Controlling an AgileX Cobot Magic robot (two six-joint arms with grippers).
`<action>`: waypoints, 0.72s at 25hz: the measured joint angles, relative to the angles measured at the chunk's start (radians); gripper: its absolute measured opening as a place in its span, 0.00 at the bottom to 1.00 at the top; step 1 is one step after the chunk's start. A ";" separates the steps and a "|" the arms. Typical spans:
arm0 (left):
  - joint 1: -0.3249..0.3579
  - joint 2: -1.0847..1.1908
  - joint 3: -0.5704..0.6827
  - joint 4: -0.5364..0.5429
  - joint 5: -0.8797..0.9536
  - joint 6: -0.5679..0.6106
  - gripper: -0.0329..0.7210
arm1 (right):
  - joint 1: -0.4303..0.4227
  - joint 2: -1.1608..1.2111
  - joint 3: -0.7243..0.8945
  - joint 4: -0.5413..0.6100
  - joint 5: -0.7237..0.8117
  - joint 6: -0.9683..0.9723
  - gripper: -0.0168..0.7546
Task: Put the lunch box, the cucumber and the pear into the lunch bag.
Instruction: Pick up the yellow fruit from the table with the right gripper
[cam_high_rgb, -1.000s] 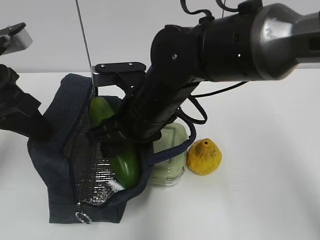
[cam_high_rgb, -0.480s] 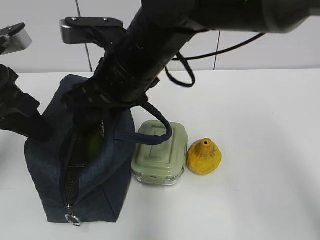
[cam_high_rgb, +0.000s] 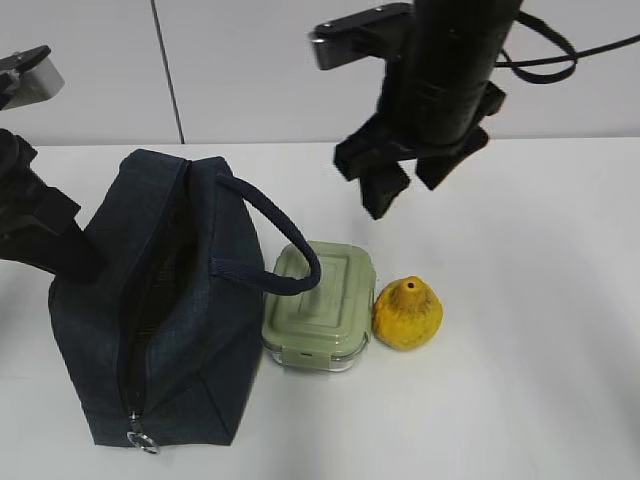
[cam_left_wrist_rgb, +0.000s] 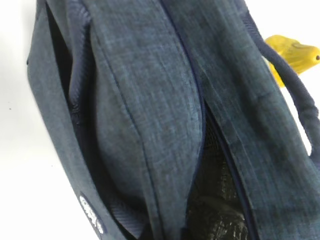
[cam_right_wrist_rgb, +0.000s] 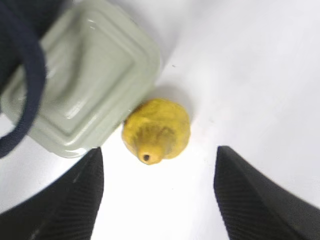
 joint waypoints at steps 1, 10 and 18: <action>0.000 0.000 0.000 0.000 0.000 0.000 0.07 | -0.021 0.007 0.000 0.000 0.017 -0.002 0.71; 0.000 0.000 0.000 0.000 0.000 0.000 0.07 | -0.038 0.139 0.000 0.027 0.032 -0.016 0.71; 0.000 0.000 0.000 0.002 0.000 0.000 0.07 | -0.038 0.187 0.025 0.033 0.030 -0.021 0.71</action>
